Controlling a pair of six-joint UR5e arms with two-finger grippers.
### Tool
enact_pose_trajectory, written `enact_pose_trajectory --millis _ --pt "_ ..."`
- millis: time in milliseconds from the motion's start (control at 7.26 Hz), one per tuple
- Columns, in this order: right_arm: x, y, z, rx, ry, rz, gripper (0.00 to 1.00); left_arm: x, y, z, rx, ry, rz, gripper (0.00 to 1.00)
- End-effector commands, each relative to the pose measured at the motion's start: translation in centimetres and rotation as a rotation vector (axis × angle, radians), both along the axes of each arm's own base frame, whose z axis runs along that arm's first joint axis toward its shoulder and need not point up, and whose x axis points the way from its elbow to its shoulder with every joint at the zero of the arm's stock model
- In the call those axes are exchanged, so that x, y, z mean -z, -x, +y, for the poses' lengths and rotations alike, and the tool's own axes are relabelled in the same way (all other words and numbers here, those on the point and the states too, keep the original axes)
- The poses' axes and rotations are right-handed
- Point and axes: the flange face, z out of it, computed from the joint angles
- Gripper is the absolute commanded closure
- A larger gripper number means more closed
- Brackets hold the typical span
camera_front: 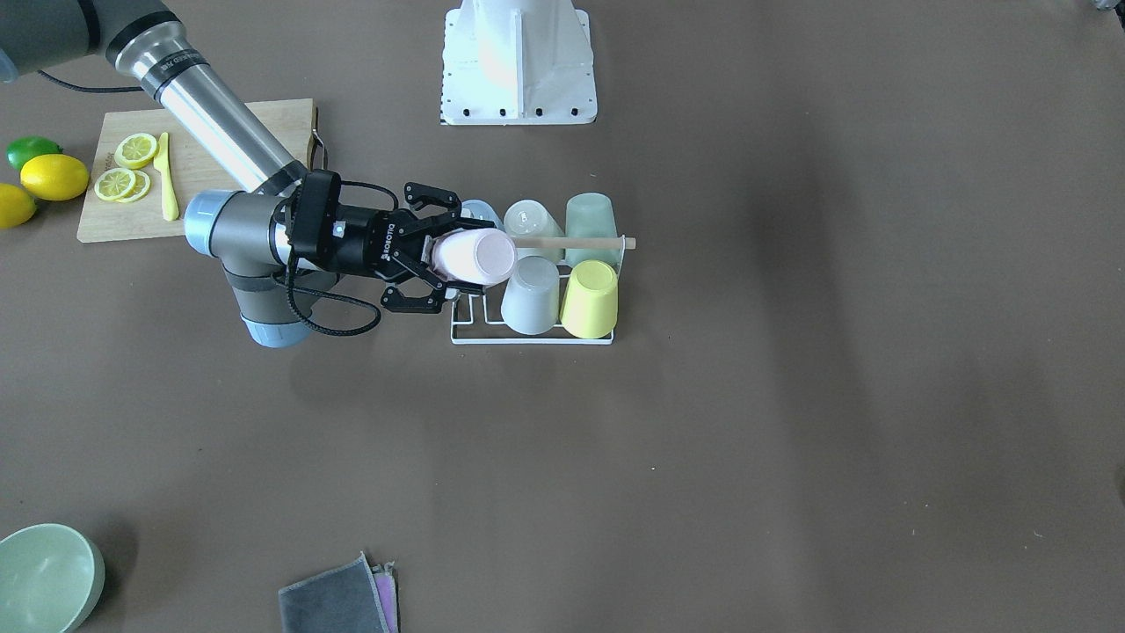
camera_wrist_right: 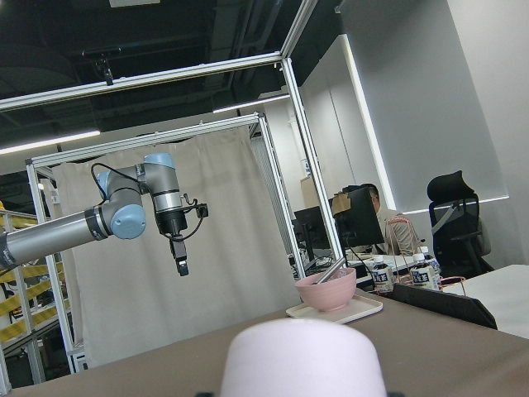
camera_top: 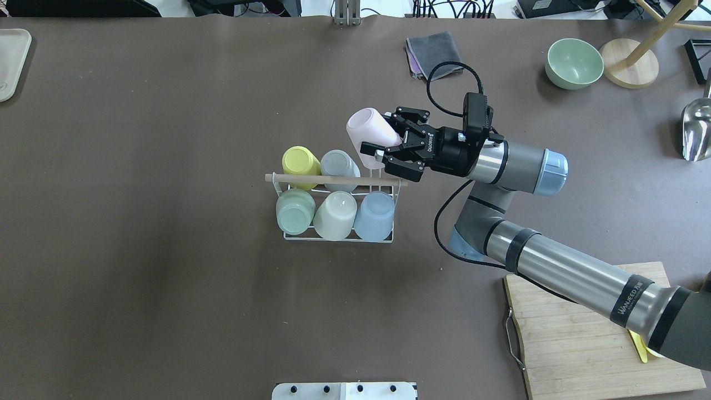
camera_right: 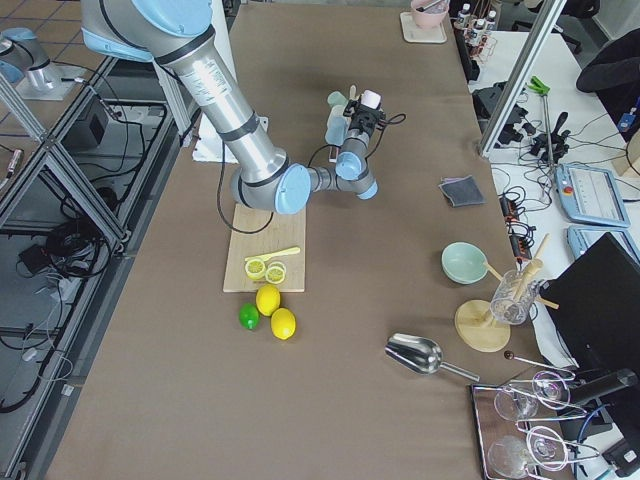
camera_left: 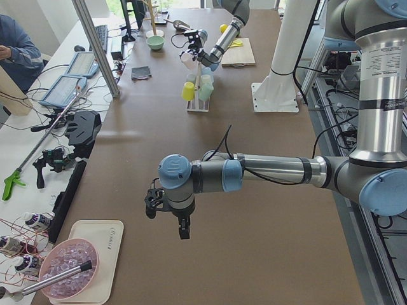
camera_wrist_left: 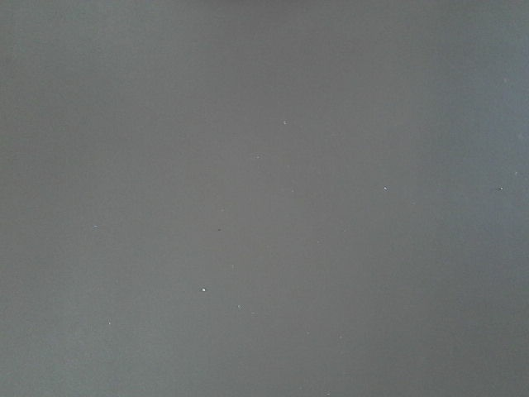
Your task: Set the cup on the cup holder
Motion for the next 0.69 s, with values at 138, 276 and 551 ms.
enact_pose_trajectory --millis 138,276,551 --pt "-0.05 0.02 0.00 -0.003 -0.002 0.002 1.00 0.04 0.00 0.01 0.001 0.000 0.000 0.02" --pt "-0.29 0.17 0.04 0.000 0.001 0.008 1.00 0.04 0.00 0.01 0.001 0.000 0.000 0.02" --pt "-0.64 0.39 0.05 0.001 0.003 0.018 1.00 0.04 0.00 0.01 0.001 0.000 0.000 0.02"
